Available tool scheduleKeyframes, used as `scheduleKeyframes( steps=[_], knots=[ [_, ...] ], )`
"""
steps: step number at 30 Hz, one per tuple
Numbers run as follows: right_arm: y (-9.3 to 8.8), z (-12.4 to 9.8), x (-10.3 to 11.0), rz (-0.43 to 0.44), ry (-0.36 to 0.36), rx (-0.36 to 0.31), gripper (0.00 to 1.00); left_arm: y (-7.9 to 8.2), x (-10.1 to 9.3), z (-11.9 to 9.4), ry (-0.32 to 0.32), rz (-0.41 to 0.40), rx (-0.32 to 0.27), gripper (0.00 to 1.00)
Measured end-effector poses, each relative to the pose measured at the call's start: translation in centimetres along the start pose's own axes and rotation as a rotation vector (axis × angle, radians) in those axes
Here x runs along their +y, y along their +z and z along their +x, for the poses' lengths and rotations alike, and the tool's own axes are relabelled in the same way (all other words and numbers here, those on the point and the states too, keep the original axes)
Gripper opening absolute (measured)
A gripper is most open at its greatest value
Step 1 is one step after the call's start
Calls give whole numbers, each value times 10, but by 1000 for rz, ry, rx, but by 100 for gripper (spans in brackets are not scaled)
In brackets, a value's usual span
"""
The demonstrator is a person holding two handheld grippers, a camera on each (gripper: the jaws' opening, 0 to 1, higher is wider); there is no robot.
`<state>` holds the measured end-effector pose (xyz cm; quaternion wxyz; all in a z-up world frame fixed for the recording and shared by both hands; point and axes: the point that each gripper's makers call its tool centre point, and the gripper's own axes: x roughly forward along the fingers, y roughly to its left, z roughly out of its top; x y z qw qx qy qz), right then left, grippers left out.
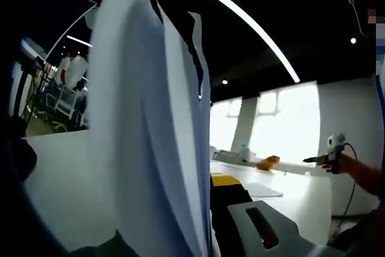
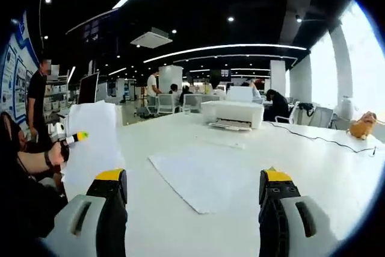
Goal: Organize the stack of printing papers by aligning and flattening the scattered papers on the table
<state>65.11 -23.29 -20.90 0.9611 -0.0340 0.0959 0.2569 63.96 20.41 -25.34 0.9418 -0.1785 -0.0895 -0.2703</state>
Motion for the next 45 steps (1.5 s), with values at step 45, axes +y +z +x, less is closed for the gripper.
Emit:
scheduleKeyframes(
  steps=[45],
  knots=[
    [-69,152,-54,144,-35,-45,90,-2,1,0,2,22,12,6]
  ],
)
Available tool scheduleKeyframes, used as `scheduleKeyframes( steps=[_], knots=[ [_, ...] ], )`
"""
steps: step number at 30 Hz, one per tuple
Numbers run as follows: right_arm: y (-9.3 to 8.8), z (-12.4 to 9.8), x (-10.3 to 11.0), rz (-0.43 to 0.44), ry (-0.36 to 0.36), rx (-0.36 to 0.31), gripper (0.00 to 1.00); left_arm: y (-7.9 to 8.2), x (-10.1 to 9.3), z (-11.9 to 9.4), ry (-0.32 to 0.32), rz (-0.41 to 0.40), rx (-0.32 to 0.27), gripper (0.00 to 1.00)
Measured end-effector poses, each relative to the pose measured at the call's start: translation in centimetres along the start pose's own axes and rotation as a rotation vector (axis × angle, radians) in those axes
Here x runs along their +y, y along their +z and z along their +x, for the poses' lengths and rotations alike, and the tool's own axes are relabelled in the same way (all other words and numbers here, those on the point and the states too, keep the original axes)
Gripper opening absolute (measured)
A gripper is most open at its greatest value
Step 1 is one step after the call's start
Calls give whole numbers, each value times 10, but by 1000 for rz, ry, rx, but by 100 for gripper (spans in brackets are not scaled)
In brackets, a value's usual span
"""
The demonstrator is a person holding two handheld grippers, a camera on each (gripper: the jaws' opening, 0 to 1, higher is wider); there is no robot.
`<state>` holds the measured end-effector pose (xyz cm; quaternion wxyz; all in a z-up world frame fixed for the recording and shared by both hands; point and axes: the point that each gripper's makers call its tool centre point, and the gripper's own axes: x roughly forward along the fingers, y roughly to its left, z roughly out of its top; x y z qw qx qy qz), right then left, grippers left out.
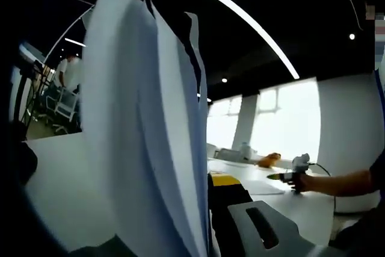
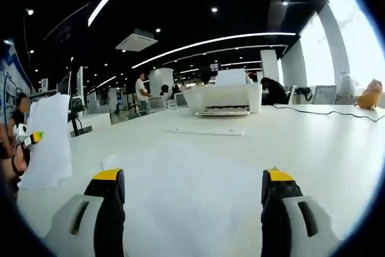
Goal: Organize the stack of printing papers by aligning and flattening the scattered papers on the table
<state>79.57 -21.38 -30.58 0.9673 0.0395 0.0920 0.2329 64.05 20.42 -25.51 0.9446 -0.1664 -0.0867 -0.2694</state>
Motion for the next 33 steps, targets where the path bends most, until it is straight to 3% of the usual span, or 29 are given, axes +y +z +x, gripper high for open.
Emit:
scheduleKeyframes(
  steps=[4,10,16,24,33],
  knots=[
    [8,-1,-5,16,-24,-55,89,-2,0,0,-2,6,10,6],
    [8,4,-13,84,25,-58,90,0,2,0,0,2,1,6],
    [-1,14,-14,18,31,1,86,0,3,0,1,7,2,6],
    [-11,34,-36,-16,-16,70,88,-2,4,1,0,16,11,6],
    [-29,40,-29,-76,-21,171,90,-2,6,1,-1,13,10,6]
  ],
)
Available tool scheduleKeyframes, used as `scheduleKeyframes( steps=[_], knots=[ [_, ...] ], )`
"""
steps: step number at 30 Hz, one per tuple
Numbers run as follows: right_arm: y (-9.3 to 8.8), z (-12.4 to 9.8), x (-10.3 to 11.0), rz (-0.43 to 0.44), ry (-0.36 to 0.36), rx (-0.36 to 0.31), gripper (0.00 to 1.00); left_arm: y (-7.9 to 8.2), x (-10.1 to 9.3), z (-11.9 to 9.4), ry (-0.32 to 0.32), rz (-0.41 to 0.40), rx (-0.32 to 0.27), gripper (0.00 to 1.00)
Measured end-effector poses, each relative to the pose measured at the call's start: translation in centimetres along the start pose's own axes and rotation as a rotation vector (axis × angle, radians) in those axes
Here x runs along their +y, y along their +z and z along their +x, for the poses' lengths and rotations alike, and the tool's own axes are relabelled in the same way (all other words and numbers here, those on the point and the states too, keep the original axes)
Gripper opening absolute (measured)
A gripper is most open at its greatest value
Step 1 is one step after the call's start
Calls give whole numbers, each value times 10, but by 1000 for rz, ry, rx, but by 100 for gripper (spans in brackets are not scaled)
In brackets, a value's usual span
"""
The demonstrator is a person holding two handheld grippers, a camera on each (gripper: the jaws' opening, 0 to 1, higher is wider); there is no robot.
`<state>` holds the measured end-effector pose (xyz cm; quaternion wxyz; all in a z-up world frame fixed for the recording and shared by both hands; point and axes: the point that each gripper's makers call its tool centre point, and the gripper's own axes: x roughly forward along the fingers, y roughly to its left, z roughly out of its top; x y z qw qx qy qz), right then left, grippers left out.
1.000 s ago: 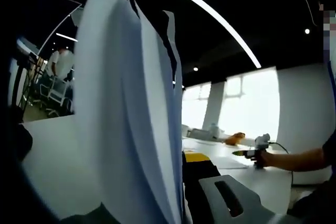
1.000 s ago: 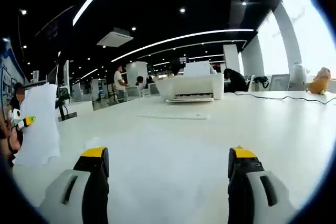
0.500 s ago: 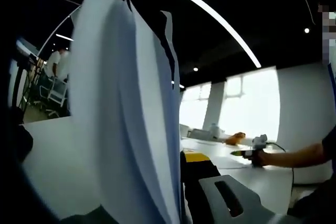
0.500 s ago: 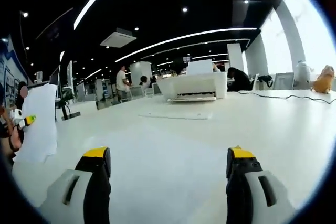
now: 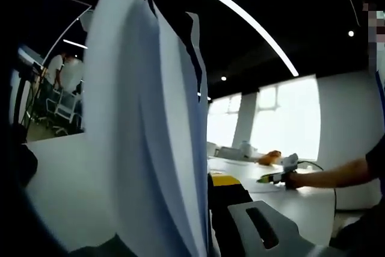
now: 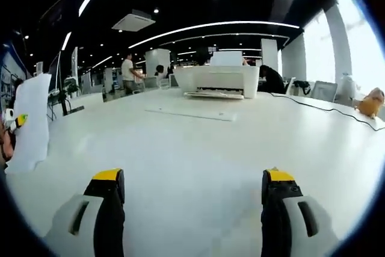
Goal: Organize the stack of printing papers by aligning and flattening the scattered papers on the table
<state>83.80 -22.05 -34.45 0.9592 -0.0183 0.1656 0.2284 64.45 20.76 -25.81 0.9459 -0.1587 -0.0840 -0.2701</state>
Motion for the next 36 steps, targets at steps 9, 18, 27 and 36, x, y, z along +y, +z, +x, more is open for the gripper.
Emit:
scheduleKeyframes(
  steps=[9,18,27,36],
  knots=[
    [5,1,-12,60,-22,-16,90,-1,0,0,-1,3,5,6],
    [1,9,-27,54,-37,10,89,-2,-3,0,-4,0,10,6],
    [-7,10,-32,-43,-56,57,88,-2,-5,0,-7,-6,8,7],
    [-6,3,-25,-23,-44,38,83,-1,-6,1,-9,-8,5,7]
  ],
)
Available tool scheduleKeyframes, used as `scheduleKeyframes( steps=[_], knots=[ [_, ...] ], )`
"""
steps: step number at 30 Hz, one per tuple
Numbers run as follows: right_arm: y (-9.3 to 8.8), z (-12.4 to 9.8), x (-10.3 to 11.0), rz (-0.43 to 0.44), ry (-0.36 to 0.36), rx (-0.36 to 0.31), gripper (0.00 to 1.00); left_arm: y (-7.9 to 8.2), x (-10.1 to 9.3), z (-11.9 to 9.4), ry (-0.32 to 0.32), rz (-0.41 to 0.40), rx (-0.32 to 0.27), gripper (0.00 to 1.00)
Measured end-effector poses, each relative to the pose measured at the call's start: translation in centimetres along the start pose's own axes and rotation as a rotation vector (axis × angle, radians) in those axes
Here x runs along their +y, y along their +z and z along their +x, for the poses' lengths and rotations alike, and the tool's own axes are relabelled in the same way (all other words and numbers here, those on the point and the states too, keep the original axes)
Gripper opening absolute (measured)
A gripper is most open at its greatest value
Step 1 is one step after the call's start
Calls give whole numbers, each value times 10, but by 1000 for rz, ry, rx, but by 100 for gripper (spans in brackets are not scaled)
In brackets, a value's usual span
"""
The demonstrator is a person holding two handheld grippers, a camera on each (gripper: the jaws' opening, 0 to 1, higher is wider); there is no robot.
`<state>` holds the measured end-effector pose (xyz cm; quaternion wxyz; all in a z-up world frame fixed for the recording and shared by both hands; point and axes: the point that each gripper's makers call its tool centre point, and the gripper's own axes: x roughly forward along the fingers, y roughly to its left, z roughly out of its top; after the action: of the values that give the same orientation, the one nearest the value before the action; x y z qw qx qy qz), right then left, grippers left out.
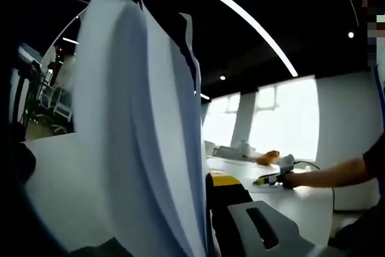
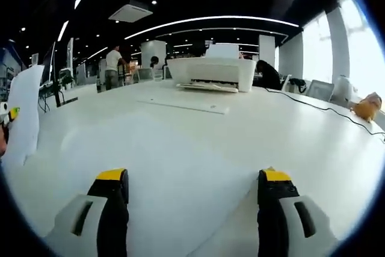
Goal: Organize the stack of printing papers by aligning and flattening the scattered papers on the table
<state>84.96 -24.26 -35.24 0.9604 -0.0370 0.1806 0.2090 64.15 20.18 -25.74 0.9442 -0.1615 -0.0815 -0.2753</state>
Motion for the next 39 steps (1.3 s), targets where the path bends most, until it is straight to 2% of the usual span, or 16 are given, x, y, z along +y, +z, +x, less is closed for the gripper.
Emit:
scheduleKeyframes(
  steps=[7,10,14,20,26,27,30,31,35,37,39],
  knots=[
    [-1,-4,9,-3,1,-2,83,0,0,0,3,3,-1,7],
    [-1,-7,18,-13,13,-8,78,0,0,0,2,6,1,7],
    [-1,-13,31,-29,29,-15,65,0,0,0,2,2,-2,7],
    [-5,-21,49,-31,43,-16,54,1,0,0,1,2,-4,7],
    [-7,-35,80,-43,71,-21,40,1,1,-1,1,-2,-7,7],
    [-4,-27,70,-46,82,-23,37,1,1,-1,0,-1,-7,7],
    [-4,-29,81,-63,99,-29,31,2,1,-1,0,-2,-9,7],
    [-2,-21,70,-63,101,-29,30,2,1,-1,0,-3,-10,7],
    [-3,-24,76,-77,100,-37,28,2,1,-1,-2,-4,-13,7],
    [-2,-19,68,-76,101,-36,27,3,1,-1,-1,-5,-14,7],
    [-2,-19,69,-77,102,-36,26,3,1,-1,-2,-7,-14,7]
  ],
)
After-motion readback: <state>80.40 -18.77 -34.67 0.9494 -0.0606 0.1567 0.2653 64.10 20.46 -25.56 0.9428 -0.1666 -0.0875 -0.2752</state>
